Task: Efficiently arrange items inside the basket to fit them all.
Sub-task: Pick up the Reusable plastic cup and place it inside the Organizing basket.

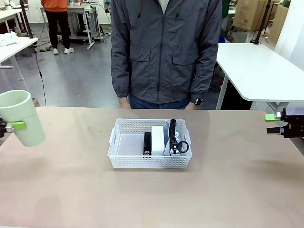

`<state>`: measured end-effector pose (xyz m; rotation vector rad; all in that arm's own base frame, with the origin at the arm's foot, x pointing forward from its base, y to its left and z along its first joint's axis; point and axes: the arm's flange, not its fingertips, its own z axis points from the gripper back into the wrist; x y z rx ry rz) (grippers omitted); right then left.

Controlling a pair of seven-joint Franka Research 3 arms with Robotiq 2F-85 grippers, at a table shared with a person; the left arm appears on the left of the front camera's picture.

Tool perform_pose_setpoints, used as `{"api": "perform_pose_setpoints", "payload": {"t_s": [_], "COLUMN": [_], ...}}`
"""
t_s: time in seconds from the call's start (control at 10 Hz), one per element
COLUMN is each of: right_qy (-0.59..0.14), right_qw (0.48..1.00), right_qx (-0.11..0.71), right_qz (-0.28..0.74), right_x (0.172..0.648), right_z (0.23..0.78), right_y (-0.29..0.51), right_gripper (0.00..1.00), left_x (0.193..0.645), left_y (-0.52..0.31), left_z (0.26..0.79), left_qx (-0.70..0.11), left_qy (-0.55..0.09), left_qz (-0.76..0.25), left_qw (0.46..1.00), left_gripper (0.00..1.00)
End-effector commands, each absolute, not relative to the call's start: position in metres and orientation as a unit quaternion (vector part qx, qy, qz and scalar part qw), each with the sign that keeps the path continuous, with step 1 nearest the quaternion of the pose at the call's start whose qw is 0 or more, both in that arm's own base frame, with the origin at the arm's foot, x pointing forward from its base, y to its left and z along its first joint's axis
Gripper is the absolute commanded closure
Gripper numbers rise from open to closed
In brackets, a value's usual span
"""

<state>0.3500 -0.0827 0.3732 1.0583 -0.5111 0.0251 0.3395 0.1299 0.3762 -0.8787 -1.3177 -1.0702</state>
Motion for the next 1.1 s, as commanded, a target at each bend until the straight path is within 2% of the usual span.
{"api": "perform_pose_setpoints", "payload": {"t_s": [0.0,0.6,0.7,0.9,1.0], "right_qy": [-0.24,-0.24,-0.24,-0.24,-0.24], "right_qw": [0.828,0.828,0.828,0.828,0.828], "right_qx": [0.507,0.507,0.507,0.507,0.507], "right_qz": [0.002,0.002,0.002,0.002,0.002], "right_x": [0.35,0.35,0.35,0.35,0.35], "right_z": [0.376,0.376,0.376,0.376,0.376], "right_y": [-0.083,-0.083,-0.083,-0.083,-0.083], "right_gripper": [0.0,0.0,0.0,0.0,0.0], "left_x": [0.351,0.351,0.35,0.366,0.381], "left_y": [0.12,0.12,0.116,0.029,-0.017], "left_z": [0.368,0.368,0.365,0.425,0.454], "left_qx": [-0.384,-0.384,-0.389,-0.31,-0.337], "left_qy": [-0.546,-0.546,-0.544,-0.53,-0.51], "left_qz": [-0.479,-0.479,-0.472,-0.525,-0.54], "left_qw": [0.57,0.57,0.574,0.59,0.579], "left_gripper": [1.0,1.0,0.11,0.11,0.11]}}
